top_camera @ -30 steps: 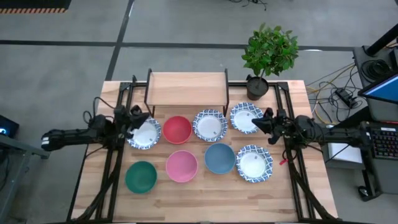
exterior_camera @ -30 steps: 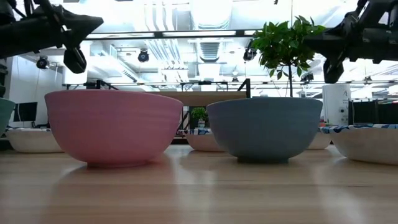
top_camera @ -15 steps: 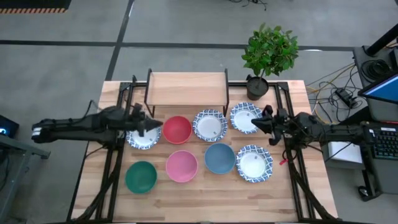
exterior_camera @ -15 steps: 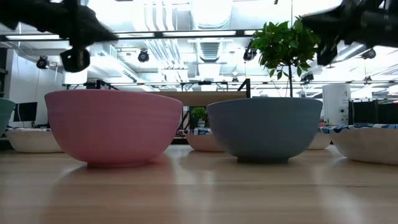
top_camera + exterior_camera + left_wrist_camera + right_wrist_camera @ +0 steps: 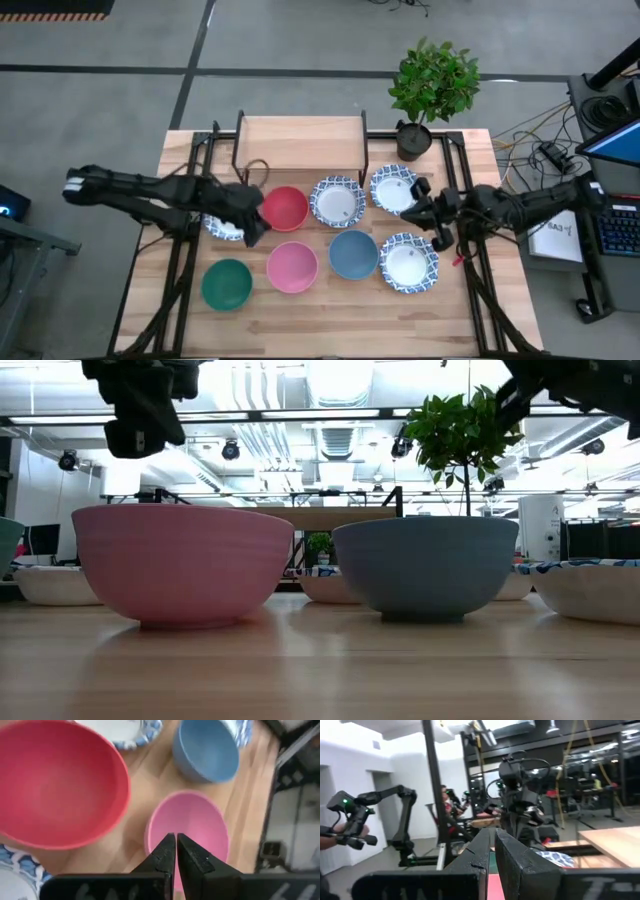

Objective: Place and stack bowls onto a shelf
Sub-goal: Put the pink bowl on the shelf

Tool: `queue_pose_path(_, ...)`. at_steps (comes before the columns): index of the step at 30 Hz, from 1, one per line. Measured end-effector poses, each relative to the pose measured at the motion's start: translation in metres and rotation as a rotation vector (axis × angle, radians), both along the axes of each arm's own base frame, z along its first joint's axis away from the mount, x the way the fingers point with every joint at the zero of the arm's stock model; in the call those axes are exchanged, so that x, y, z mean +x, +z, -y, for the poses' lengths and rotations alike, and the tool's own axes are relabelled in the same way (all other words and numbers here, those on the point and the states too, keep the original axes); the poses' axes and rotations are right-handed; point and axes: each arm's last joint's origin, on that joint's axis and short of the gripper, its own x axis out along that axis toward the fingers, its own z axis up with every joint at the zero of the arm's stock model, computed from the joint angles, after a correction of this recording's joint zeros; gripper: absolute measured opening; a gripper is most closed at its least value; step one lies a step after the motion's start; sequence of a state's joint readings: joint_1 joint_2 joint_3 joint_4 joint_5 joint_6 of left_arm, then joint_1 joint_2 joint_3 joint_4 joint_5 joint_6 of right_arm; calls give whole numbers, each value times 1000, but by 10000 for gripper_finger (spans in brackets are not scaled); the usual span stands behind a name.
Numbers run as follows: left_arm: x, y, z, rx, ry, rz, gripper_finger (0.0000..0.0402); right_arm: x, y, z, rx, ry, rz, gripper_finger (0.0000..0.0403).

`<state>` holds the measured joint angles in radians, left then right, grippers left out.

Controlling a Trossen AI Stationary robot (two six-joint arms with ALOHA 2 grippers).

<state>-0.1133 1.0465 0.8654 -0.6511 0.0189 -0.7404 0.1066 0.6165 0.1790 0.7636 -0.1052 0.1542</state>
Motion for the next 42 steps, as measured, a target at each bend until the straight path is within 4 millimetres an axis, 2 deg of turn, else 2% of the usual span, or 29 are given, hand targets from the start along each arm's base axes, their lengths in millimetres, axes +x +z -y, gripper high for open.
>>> queue_pose_path(8,15,-22,39,42,-139,-92,0,27,24,-23,-79,89,15,18)
queue_pose_path(11,19,-30,47,69,-194,-124,0,42,30,-31,-125,104,-22,18)
queue_pose_path(15,23,-37,51,77,-229,-160,0,63,38,-37,-142,113,-94,18)
queue_pose_path(22,28,-40,54,67,-255,-180,0,92,40,-45,-161,119,-184,18)
queue_pose_path(29,30,-46,57,113,-317,-199,4,101,39,-47,-167,120,-211,18)
queue_pose_path(34,31,-51,57,134,-322,-226,45,101,39,-47,-168,120,-213,18)
queue_pose_path(42,35,-62,56,195,-287,-274,166,100,37,-47,-173,116,-244,18)
